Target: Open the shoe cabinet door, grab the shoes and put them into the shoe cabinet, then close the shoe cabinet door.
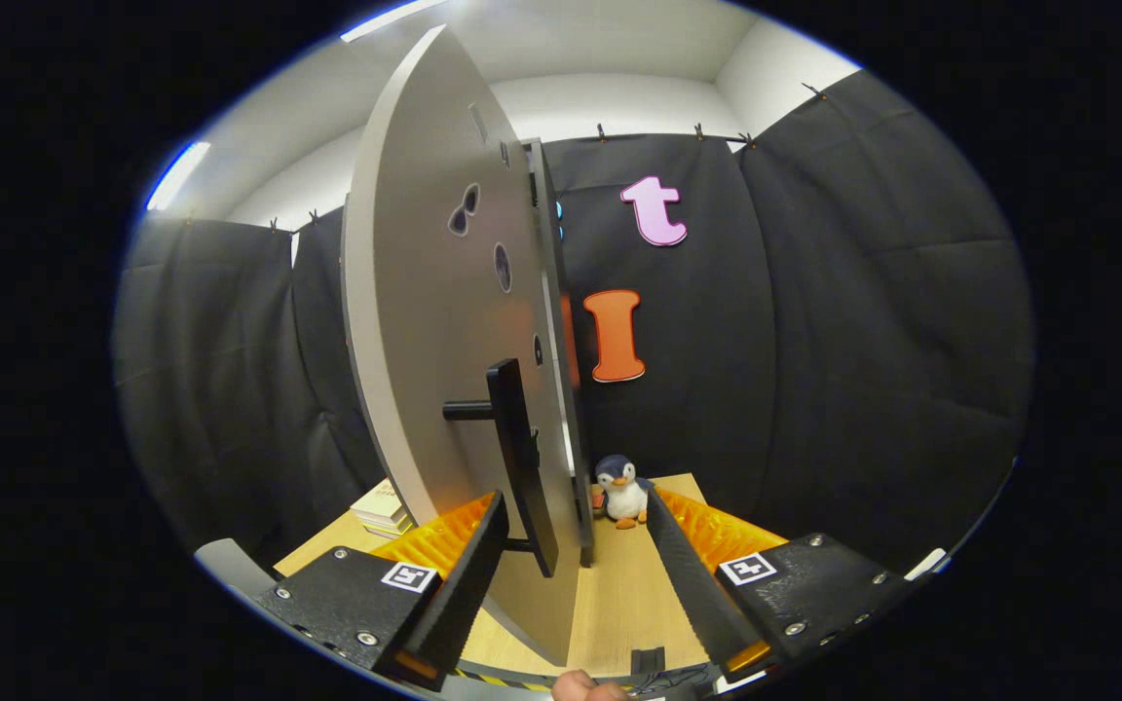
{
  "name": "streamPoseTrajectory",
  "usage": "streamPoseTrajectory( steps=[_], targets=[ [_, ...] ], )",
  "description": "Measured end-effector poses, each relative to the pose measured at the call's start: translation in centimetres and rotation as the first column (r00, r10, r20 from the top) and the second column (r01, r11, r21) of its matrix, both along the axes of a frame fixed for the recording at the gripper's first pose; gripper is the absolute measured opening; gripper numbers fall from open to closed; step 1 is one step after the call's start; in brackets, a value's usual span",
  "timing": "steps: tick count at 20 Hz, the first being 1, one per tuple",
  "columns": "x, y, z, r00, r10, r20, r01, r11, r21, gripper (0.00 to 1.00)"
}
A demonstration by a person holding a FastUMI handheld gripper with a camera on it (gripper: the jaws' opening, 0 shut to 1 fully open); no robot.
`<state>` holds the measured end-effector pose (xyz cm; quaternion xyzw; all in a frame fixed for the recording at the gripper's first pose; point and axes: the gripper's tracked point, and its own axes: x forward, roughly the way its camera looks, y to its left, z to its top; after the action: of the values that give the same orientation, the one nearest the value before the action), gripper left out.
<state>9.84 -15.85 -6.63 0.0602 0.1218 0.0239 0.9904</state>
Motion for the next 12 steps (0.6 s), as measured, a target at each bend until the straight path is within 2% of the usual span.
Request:
streamPoseTrajectory(
  steps=[4, 12],
  targets=[
    [-0.2, 3.1, 0.4, 1.0, -0.01, -0.011, 0.01, 1.0, -0.014, 0.9],
    [0.1, 9.1, 0.3, 0.994, -0.096, -0.049, 0.095, 0.995, -0.011, 0.9]
  ],
)
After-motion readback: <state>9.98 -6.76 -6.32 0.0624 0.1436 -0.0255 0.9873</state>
